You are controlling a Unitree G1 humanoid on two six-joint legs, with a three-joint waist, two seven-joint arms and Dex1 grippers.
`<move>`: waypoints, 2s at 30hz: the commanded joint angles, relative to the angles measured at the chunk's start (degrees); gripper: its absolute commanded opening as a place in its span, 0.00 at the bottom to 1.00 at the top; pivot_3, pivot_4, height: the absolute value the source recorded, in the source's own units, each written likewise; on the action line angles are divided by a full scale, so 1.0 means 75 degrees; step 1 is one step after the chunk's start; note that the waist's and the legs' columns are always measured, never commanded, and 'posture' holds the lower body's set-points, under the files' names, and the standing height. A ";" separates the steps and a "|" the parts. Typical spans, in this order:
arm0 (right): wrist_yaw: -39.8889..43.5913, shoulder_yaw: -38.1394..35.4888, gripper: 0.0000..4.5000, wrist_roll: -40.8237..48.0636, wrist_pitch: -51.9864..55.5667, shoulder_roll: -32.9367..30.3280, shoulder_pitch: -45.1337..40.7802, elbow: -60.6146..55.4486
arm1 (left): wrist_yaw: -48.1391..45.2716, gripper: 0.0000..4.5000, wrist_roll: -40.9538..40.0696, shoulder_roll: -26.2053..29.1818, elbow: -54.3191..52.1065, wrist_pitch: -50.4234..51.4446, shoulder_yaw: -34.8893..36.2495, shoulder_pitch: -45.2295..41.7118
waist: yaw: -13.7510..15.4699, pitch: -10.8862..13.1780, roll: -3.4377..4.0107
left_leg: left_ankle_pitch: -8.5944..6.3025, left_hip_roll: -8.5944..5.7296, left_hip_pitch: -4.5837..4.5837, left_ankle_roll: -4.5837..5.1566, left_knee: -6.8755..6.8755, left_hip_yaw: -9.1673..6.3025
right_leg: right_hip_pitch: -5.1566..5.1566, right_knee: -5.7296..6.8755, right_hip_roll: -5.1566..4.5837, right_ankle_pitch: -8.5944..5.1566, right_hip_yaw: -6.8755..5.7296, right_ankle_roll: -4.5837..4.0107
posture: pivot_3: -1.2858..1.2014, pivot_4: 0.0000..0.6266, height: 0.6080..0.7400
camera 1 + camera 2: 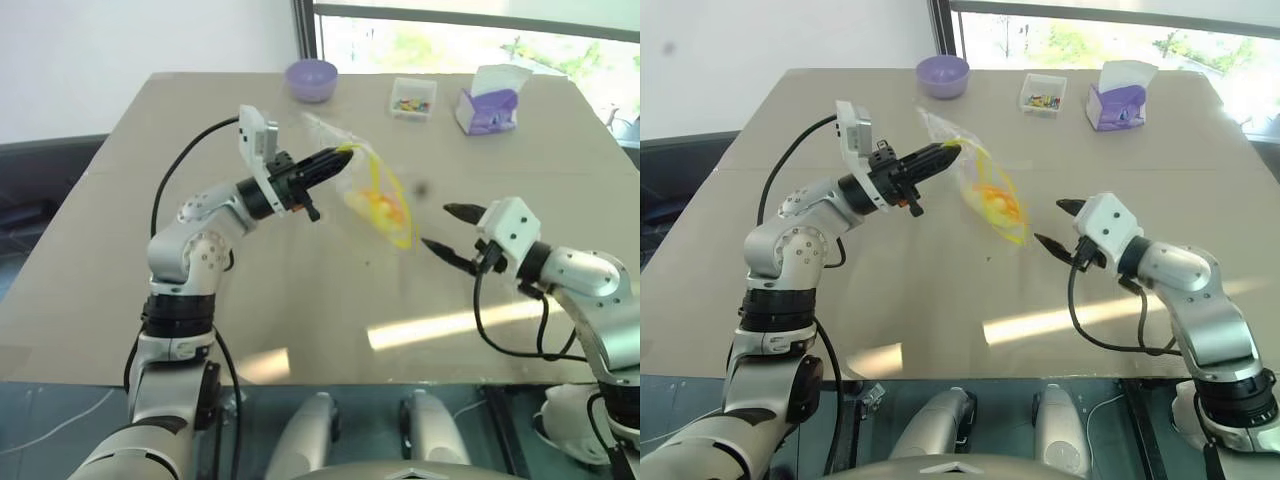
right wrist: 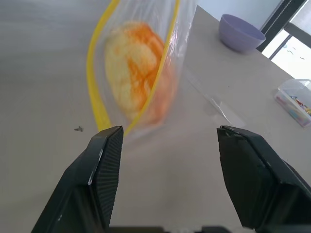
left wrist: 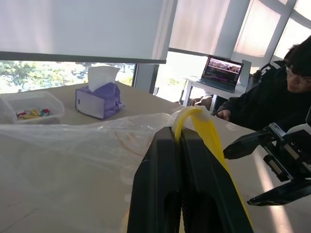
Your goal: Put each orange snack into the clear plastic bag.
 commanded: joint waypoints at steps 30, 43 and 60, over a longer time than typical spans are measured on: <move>-0.1032 0.1225 0.23 -0.0772 -0.0098 0.1770 -0.1143 0.1308 | 0.0259 0.00 0.0253 -0.0072 -0.0299 -0.0143 0.0083 -0.0210 | -0.0041 0.0000 0.0000 | 0.0000 0.0001 -0.0001 -0.0001 0.0002 0.0001 | -0.0001 -0.0004 0.0006 0.0005 0.0003 -0.0001 | 0.52 0.24 1.00; -0.0789 0.0853 0.01 -0.0755 0.0099 0.0972 -0.0926 0.1008 | 0.0242 0.00 0.0330 -0.0077 -0.0131 -0.0226 0.0065 -0.0234 | -0.0044 0.0000 0.0000 | 0.0000 0.0002 0.0000 0.0000 0.0002 0.0002 | -0.0001 -0.0002 0.0007 0.0006 0.0003 -0.0001 | 0.52 0.24 1.00; -0.0340 0.0523 0.01 -0.2366 -0.1387 -0.1892 -0.2045 0.2111 | 0.0182 0.00 0.1423 -0.0185 0.0116 -0.0806 -0.0792 0.0227 | -0.0036 -0.0001 -0.0002 | -0.0001 0.0002 0.0002 0.0001 0.0000 0.0015 | 0.0000 -0.0009 0.0006 0.0007 0.0009 0.0002 | 0.52 0.24 1.00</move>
